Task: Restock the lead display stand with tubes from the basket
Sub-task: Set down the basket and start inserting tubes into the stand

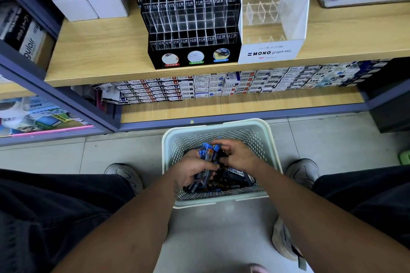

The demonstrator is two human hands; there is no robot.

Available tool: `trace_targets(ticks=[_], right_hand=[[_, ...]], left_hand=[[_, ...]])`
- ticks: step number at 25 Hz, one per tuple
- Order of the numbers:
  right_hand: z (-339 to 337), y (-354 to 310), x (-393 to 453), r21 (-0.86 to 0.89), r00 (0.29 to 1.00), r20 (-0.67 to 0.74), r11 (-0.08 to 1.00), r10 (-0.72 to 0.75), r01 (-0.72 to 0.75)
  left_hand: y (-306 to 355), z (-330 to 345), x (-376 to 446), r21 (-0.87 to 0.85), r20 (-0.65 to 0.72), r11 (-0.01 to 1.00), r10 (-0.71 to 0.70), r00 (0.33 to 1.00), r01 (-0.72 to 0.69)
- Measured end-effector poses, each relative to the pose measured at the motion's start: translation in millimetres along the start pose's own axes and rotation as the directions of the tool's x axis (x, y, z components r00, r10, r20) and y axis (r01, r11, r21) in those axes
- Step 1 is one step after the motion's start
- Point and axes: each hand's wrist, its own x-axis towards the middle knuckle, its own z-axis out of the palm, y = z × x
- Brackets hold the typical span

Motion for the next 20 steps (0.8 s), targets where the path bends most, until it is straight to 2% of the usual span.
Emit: trace_targets(ticks=[4, 7, 10, 12, 16, 20], right_hand=[[-2, 0, -3, 0.026, 1.0, -0.022, 1.0, -0.011, 0.012], [-3, -2, -8, -0.072, 1.0, -0.021, 0.997, -0.003, 0.002], [-4, 1, -7, -0.105, 0.999, -0.051, 0.994, -0.007, 0.002], [-5, 1, -7, -0.096, 0.995, -0.104, 0.995, 0.0, -0.01], [-14, -3, -11, -0.137, 0.985, -0.171, 0.99, 0.01, -0.034], [-16, -6, -14, -0.202, 0.992, -0.129, 0.979, -0.007, -0.02]], left_hand=[[0, 0, -1, -0.006, -0.017, 1.0, 0.003, 1.0, -0.003], [1, 0, -4, 0.009, 0.026, 1.0, 0.009, 1.0, -0.01], [2, -2, -3, 0.037, 0.048, 0.999, -0.04, 0.998, 0.038], [-2, -3, 4, 0.058, 0.006, 0.995, -0.076, 0.997, 0.076], [4, -1, -3, -0.069, -0.056, 0.993, -0.099, 0.993, 0.095], [4, -2, 0, -0.127, -0.102, 0.989, -0.096, 0.99, 0.083]])
